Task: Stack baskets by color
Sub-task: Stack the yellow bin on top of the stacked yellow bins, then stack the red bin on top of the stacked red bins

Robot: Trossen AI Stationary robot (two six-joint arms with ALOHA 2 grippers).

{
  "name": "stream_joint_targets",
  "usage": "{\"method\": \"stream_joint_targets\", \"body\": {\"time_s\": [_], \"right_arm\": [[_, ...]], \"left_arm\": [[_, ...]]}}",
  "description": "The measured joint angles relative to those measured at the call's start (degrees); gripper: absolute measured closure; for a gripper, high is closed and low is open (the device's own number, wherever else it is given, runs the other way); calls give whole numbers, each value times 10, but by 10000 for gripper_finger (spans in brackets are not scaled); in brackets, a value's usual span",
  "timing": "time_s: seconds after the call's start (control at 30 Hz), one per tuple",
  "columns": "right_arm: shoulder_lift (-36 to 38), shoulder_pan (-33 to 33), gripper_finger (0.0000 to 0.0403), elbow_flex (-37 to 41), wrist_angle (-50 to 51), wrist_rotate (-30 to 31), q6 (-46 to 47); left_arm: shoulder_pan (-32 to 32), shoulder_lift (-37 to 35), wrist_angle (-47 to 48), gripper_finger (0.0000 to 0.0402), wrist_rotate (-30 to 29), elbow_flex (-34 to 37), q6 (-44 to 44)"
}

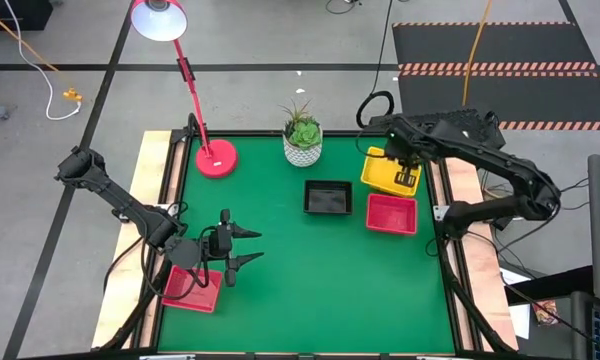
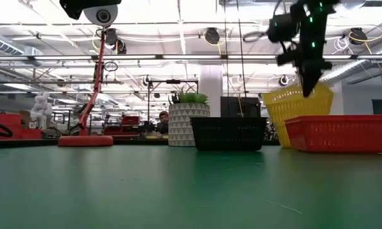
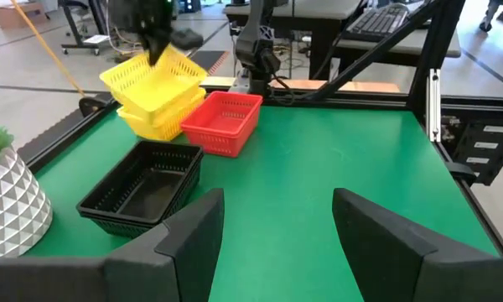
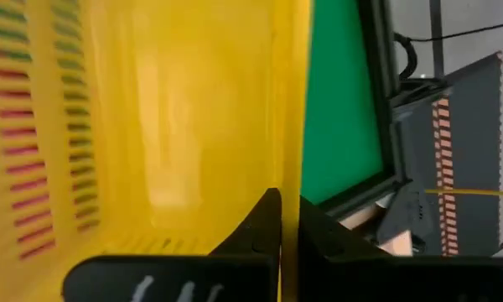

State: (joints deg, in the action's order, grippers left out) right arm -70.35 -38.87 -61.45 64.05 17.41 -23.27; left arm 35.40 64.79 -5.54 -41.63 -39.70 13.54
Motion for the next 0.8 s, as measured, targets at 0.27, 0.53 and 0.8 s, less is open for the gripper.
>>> {"method": "stream_joint_targets", "body": {"time_s": [0.27,0.53,0.8], "right_arm": [[2,-95,403,85,-73,-27,-59],[2,-122,389,88,-98,-84,-59],[2,-122,272,88,-96,-82,-38]], "left_arm": [[0,0,12,176,0,0,5],[-10,0,16,176,0,0,7],[-9,0,16,176,0,0,22]]}}
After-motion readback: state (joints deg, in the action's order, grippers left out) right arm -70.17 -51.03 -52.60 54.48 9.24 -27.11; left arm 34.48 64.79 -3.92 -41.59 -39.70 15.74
